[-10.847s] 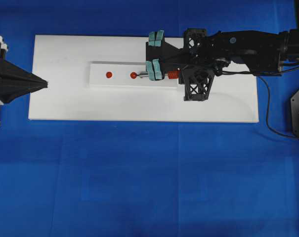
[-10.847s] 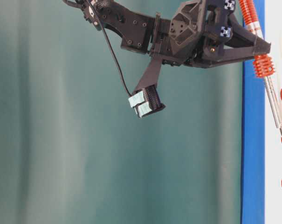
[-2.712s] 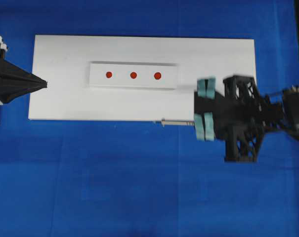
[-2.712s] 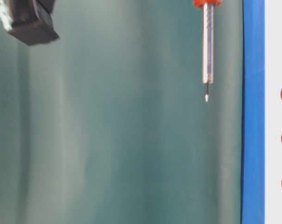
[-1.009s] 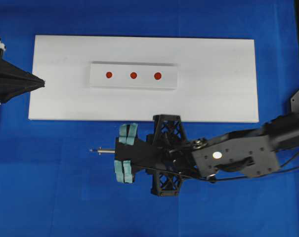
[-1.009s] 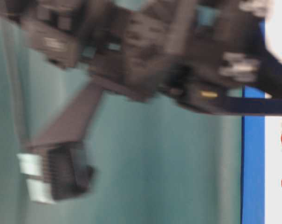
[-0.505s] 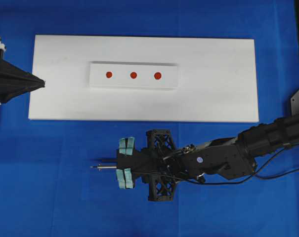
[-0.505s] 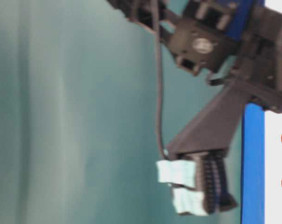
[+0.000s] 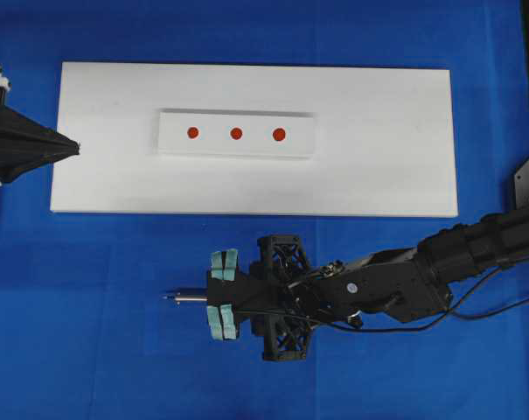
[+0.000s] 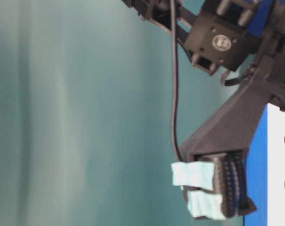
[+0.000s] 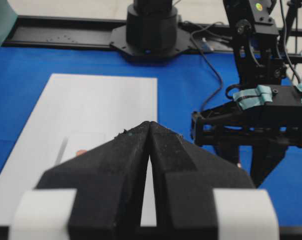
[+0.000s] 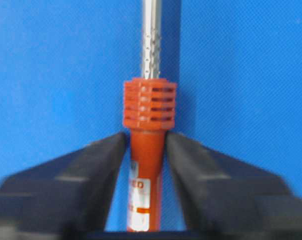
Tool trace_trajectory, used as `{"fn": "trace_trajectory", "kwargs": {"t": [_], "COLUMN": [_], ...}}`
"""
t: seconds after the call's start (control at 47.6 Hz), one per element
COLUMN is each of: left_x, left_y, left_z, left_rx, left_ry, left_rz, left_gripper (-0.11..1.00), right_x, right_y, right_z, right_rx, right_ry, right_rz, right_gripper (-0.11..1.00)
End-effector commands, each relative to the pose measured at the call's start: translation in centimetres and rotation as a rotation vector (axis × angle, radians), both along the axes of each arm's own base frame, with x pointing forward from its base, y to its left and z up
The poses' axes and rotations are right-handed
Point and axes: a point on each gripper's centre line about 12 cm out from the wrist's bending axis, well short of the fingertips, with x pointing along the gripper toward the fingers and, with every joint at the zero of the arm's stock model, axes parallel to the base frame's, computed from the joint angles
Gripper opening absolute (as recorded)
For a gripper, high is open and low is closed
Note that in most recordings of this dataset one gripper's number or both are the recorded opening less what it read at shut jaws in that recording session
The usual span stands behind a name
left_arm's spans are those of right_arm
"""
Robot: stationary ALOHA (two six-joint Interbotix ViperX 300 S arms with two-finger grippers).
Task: Touch the tip of the soldering iron to the mark.
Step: 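Carry the iron back toward the table front below the board, then lower the iron onto the table and open the right gripper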
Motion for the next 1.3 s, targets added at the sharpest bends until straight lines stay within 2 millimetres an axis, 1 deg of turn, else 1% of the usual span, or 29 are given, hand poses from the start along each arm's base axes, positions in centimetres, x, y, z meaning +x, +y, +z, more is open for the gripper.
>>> {"fn": "trace_trajectory", "kwargs": {"t": [0.0, 0.021, 0.105, 0.147, 0.189, 0.294, 0.357, 0.505, 0.589, 0.736, 0.82, 1.009, 1.114, 1.198, 1.219, 1.282], "left_x": [0.1, 0.1, 0.1, 0.1, 0.1, 0.1, 0.1, 0.1, 0.1, 0.1, 0.1, 0.1, 0.1, 0.1, 0.1, 0.1], "left_y": [0.0, 0.0, 0.0, 0.0, 0.0, 0.0, 0.0, 0.0, 0.0, 0.0, 0.0, 0.0, 0.0, 0.0, 0.0, 0.0], "left_z": [0.4, 0.4, 0.4, 0.4, 0.4, 0.4, 0.4, 0.4, 0.4, 0.5, 0.4, 0.4, 0.3, 0.3, 0.3, 0.3], "left_rx": [0.001, 0.000, 0.000, -0.002, 0.000, -0.002, -0.002, -0.002, 0.000, -0.002, -0.002, -0.002, 0.000, 0.000, -0.002, -0.002], "left_ry": [-0.011, -0.011, -0.011, -0.011, -0.011, -0.012, -0.012, -0.012, -0.011, -0.014, -0.009, -0.008, -0.003, -0.005, -0.005, -0.005], "left_rz": [0.000, 0.000, 0.001, 0.001, 0.001, 0.000, 0.001, 0.001, 0.000, 0.000, 0.001, 0.000, 0.000, 0.000, 0.000, 0.001], "left_gripper": [0.00, 0.00, 0.00, 0.00, 0.00, 0.00, 0.00, 0.00, 0.00, 0.00, 0.00, 0.00, 0.00, 0.00, 0.00, 0.00], "right_x": [0.2, 0.3, 0.3, 0.3, 0.3, 0.3, 0.2, -0.6, -1.2, -2.2, -2.7, -2.7, -2.4, -2.0, -1.9, -1.7], "right_y": [0.2, 0.2, 0.2, 0.2, 0.1, 0.2, 0.1, -0.4, -0.8, -1.5, -1.7, -2.4, -3.9, -5.9, -6.7, -8.4], "right_z": [1.2, 1.2, 1.2, 1.3, 1.3, 1.5, 2.1, 5.1, 7.2, 10.0, 10.9, 11.1, 11.2, 11.3, 11.4, 11.6], "right_rx": [0.012, 0.012, 0.009, 0.011, 0.010, 0.010, 0.007, -0.009, -0.020, -0.035, -0.044, -0.067, -0.094, -0.118, -0.132, -0.156], "right_ry": [-0.030, -0.031, -0.031, -0.033, -0.034, -0.034, -0.034, -0.037, -0.048, -0.051, -0.055, -0.059, -0.062, -0.068, -0.072, -0.075], "right_rz": [0.002, 0.002, 0.003, 0.003, 0.002, 0.002, -0.001, -0.016, -0.023, -0.040, -0.043, -0.046, -0.063, -0.094, -0.104, -0.116], "right_gripper": [0.47, 0.56, 0.80, 0.90, 0.94, 0.88, 0.89, 0.89, 0.89, 0.89, 0.89, 0.89, 0.89, 0.89, 0.89, 0.89]}}
